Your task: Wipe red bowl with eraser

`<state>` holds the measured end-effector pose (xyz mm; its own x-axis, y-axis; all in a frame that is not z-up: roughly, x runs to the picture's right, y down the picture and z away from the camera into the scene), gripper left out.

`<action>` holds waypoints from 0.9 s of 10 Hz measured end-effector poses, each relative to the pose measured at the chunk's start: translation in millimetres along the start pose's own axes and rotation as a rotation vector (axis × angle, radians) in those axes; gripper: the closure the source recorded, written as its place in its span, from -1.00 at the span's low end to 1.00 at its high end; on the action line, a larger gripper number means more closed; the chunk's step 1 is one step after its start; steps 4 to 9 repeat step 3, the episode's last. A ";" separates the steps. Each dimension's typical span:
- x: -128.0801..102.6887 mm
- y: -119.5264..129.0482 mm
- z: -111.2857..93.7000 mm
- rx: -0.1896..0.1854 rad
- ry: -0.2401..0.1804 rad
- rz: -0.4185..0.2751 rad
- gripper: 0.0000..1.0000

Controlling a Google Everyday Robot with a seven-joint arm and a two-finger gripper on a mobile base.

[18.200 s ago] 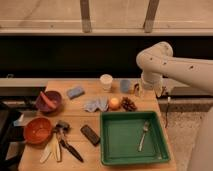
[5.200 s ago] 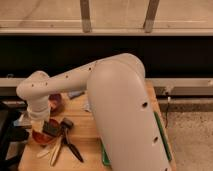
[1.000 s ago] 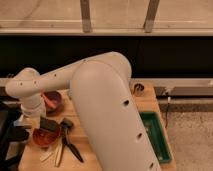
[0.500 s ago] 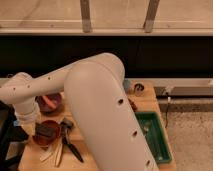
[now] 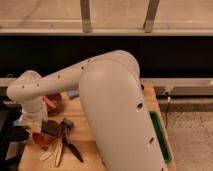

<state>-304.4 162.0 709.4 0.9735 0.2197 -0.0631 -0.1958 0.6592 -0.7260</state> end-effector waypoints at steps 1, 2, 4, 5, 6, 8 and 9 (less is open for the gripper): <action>-7.5 -6.9 0.3 -0.008 -0.004 -0.018 1.00; -12.7 -6.4 3.8 -0.024 0.000 -0.035 1.00; -12.7 -5.0 5.1 -0.032 0.004 -0.036 1.00; -12.7 -5.0 5.1 -0.032 0.004 -0.036 1.00; -12.7 -5.0 5.1 -0.032 0.004 -0.036 1.00; -12.7 -5.0 5.1 -0.032 0.004 -0.036 1.00; -12.7 -5.0 5.1 -0.032 0.004 -0.036 1.00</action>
